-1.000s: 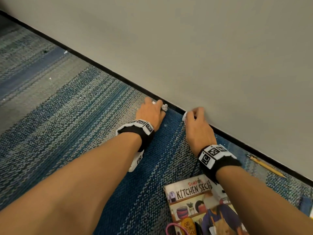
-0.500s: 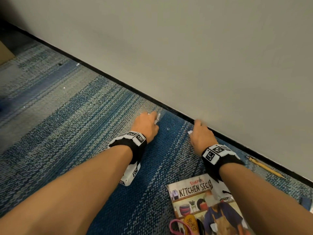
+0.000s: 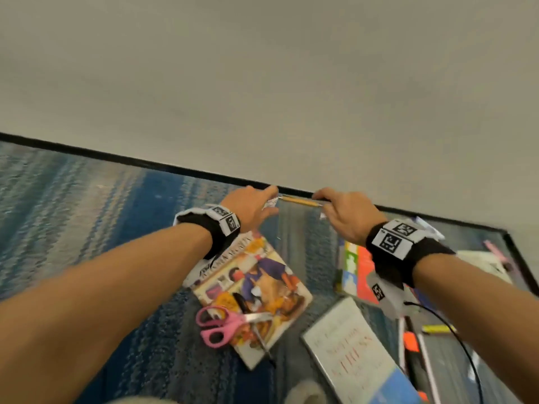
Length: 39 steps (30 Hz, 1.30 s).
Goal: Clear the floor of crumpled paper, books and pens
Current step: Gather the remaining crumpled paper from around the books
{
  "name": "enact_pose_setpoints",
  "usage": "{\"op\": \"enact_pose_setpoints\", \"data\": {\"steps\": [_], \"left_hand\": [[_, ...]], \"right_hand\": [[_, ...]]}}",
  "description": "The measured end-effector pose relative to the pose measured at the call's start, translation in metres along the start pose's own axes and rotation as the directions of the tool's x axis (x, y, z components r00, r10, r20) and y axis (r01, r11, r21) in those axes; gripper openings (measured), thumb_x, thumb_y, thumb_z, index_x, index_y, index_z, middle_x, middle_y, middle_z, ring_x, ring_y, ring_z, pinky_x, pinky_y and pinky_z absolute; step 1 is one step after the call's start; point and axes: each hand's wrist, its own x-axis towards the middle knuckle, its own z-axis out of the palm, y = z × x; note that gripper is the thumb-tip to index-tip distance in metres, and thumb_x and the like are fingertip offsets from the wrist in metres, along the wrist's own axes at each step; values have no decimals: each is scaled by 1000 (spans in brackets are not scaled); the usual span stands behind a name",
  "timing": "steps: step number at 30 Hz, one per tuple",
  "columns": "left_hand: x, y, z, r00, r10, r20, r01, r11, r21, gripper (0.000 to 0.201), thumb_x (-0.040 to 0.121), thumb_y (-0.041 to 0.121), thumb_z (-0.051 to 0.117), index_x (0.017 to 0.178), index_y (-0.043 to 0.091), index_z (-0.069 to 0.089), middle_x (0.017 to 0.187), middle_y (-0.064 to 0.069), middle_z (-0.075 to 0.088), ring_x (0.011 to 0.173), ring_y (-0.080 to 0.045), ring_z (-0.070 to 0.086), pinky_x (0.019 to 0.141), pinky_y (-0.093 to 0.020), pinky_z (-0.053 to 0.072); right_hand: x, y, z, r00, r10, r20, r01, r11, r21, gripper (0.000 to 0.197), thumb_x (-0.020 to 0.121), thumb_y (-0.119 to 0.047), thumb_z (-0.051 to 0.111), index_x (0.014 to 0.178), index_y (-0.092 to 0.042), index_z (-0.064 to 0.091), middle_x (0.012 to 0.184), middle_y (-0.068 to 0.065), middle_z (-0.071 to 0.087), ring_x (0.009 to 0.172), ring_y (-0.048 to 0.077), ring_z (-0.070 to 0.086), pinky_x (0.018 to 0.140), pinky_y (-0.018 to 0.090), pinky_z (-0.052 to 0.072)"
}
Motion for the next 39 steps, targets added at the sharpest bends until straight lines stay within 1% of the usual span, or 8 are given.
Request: {"op": "enact_pose_setpoints", "data": {"steps": [7, 14, 17, 21, 24, 26, 33, 39], "left_hand": [[29, 137, -34, 945, 309, 109, -324, 931, 171, 31, 100, 37, 44, 119, 19, 61, 107, -12, 68, 96, -31, 61, 76, -33, 42], [19, 267, -23, 918, 387, 82, -395, 881, 260, 36, 97, 45, 47, 93, 14, 67, 76, -6, 61, 70, -25, 53, 63, -29, 37], [16, 352, 12, 915, 386, 115, -402, 870, 285, 28, 94, 35, 52, 98, 13, 69, 89, -14, 68, 83, -33, 60, 65, -27, 34], [17, 440, 50, 877, 436, 201, -479, 822, 309, 24, 90, 26, 53, 100, 10, 68, 98, -17, 69, 92, -35, 61, 70, -30, 38], [18, 508, 78, 837, 482, 260, -548, 750, 372, 24, 89, 26, 53, 103, 13, 68, 103, -12, 69, 95, -32, 62, 76, -33, 45], [20, 539, 90, 833, 478, 278, -553, 723, 414, 21, 90, 23, 54, 102, 14, 68, 103, -10, 69, 94, -30, 62, 77, -34, 48], [23, 546, 79, 881, 273, 387, -468, 622, 627, 31, 89, 37, 63, 99, 9, 68, 96, -10, 69, 90, -30, 64, 66, -29, 43], [31, 449, 78, 955, 67, 290, -240, 747, 620, 18, 85, 29, 65, 92, 13, 62, 95, -13, 68, 87, -34, 64, 66, -30, 43]], "right_hand": [[-95, 83, -50, 966, 249, -72, -239, 962, 132, 34, 92, -13, 38, 62, -9, 56, 61, 5, 63, 64, 33, 65, 65, 35, 53], [-197, 173, -53, 936, 288, -204, -210, 919, 335, 28, 96, -13, 36, 96, -16, 64, 60, -3, 59, 54, 18, 69, 60, 27, 55], [-254, 221, -43, 918, 319, -235, -199, 884, 424, 26, 100, -26, 39, 95, -17, 63, 63, -5, 55, 55, 16, 70, 56, 21, 50], [-305, 264, -30, 918, 360, -165, -207, 791, 576, 39, 99, -43, 40, 74, -18, 57, 61, -6, 55, 53, 15, 68, 77, 26, 45], [-354, 301, -22, 859, 452, -240, -245, 775, 582, 46, 96, -46, 47, 63, -14, 53, 60, 1, 63, 52, 11, 66, 58, 11, 44], [-385, 325, -17, 830, 480, -283, -311, 820, 480, 50, 90, -55, 52, 61, -13, 54, 62, 8, 68, 54, 13, 62, 60, 20, 44], [-411, 360, 6, 833, 517, -198, -428, 828, 363, 20, 88, -26, 61, 76, -14, 52, 77, 8, 67, 78, 26, 62, 71, 31, 45], [-318, 330, 39, 949, 311, -57, -283, 916, 284, 14, 93, -21, 53, 104, -20, 62, 104, 11, 62, 96, 29, 60, 78, 34, 48]]}}
